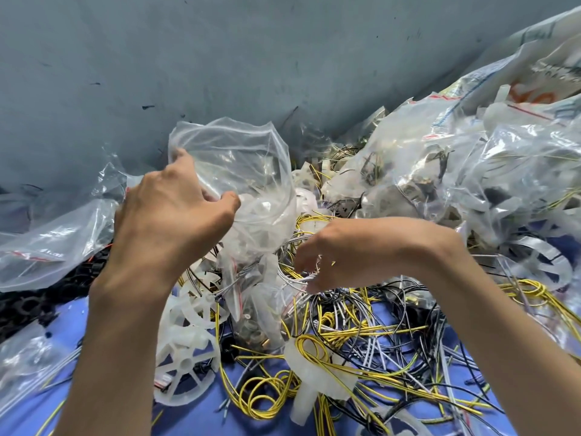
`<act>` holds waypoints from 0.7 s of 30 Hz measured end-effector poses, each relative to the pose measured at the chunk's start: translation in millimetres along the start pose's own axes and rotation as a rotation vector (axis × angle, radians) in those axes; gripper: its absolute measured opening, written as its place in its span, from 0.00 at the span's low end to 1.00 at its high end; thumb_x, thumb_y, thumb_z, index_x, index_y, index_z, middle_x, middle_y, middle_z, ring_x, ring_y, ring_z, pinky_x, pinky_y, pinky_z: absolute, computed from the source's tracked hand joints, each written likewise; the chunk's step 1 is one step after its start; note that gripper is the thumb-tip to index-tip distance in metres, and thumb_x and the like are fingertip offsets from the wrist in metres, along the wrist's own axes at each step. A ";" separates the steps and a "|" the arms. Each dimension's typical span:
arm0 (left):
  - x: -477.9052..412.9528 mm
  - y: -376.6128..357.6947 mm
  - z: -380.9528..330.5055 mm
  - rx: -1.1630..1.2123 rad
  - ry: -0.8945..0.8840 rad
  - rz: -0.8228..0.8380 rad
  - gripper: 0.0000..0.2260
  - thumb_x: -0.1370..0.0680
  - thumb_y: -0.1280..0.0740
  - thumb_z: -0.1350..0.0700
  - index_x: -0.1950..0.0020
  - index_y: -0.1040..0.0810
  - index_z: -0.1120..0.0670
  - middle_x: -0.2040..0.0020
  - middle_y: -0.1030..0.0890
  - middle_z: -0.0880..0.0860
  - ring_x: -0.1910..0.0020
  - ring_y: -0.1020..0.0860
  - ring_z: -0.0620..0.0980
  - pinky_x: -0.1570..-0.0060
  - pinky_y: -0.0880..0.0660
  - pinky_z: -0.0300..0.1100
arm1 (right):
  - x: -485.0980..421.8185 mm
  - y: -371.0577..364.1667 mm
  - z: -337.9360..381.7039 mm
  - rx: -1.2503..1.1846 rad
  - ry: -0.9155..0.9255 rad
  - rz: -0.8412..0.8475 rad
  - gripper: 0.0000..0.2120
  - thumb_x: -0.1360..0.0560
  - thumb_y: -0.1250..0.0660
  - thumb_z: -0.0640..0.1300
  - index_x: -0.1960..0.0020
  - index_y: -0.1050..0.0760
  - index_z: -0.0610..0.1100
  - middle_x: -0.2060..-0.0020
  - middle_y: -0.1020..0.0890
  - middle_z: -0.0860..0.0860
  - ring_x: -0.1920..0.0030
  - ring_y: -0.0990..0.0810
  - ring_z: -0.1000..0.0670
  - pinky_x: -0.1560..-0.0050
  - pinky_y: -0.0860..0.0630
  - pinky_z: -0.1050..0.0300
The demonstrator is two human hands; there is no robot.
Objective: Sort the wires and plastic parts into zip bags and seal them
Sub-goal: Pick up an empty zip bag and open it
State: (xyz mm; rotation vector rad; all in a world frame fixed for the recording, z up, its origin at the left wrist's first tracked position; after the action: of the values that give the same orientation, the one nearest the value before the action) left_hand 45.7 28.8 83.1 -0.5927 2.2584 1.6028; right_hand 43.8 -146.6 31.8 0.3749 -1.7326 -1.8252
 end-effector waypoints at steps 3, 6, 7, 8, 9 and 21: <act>-1.6 -1.9 0.4 -0.010 -0.009 -0.012 0.21 0.28 0.35 0.45 0.42 0.30 0.57 0.67 0.29 0.41 0.48 0.24 0.60 0.58 0.36 0.45 | -8.0 -9.4 0.1 0.057 -0.004 0.041 0.18 0.22 0.38 0.53 0.34 0.30 0.53 0.41 0.22 0.52 0.44 0.25 0.49 0.55 0.30 0.59; -2.5 -3.4 0.5 -0.018 -0.010 -0.023 0.27 0.27 0.34 0.45 0.35 0.32 0.60 0.69 0.33 0.40 0.45 0.25 0.60 0.57 0.36 0.47 | -12.7 -15.6 -3.0 0.061 -0.017 0.074 0.21 0.22 0.38 0.52 0.30 0.34 0.53 0.37 0.24 0.50 0.38 0.27 0.48 0.48 0.29 0.56; -2.8 -3.8 0.5 -0.017 -0.013 -0.023 0.27 0.27 0.33 0.45 0.34 0.32 0.60 0.69 0.34 0.39 0.45 0.25 0.61 0.57 0.36 0.47 | -14.5 -18.2 -4.2 0.071 -0.030 0.095 0.22 0.22 0.38 0.52 0.29 0.36 0.53 0.36 0.26 0.49 0.37 0.28 0.47 0.45 0.29 0.55; -2.9 -4.2 0.7 -0.015 -0.017 -0.021 0.28 0.27 0.33 0.45 0.34 0.32 0.60 0.69 0.34 0.39 0.45 0.25 0.60 0.56 0.36 0.47 | -16.4 -21.6 -5.7 0.085 -0.045 0.119 0.24 0.22 0.38 0.52 0.27 0.38 0.53 0.35 0.27 0.48 0.36 0.28 0.46 0.43 0.29 0.53; -3.0 -4.5 0.6 -0.014 -0.020 -0.019 0.28 0.27 0.33 0.45 0.33 0.32 0.60 0.69 0.34 0.39 0.44 0.25 0.60 0.56 0.36 0.47 | -17.8 -24.7 -6.8 0.100 -0.061 0.144 0.25 0.22 0.38 0.51 0.27 0.39 0.53 0.34 0.28 0.47 0.35 0.29 0.45 0.43 0.30 0.53; -6.1 -6.1 2.2 -0.002 -0.008 0.007 0.31 0.26 0.34 0.41 0.30 0.35 0.58 0.68 0.33 0.41 0.41 0.25 0.61 0.53 0.33 0.48 | -17.8 -29.5 -25.4 -0.010 -0.136 0.190 0.21 0.27 0.29 0.48 0.36 0.28 0.53 0.56 0.26 0.56 0.54 0.28 0.52 0.56 0.30 0.58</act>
State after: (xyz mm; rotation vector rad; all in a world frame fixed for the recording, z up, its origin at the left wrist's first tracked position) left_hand 54.1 30.0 80.3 -0.5784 2.2557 1.6074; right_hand 66.0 -157.3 -3.3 0.0793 -1.7825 -1.7553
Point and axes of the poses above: each hand's wrist, its own x-axis away from the middle knuckle, its own y-axis out of the back of the hand, z = x × y, the point moved 4 cm from there along -x, towards the middle knuckle
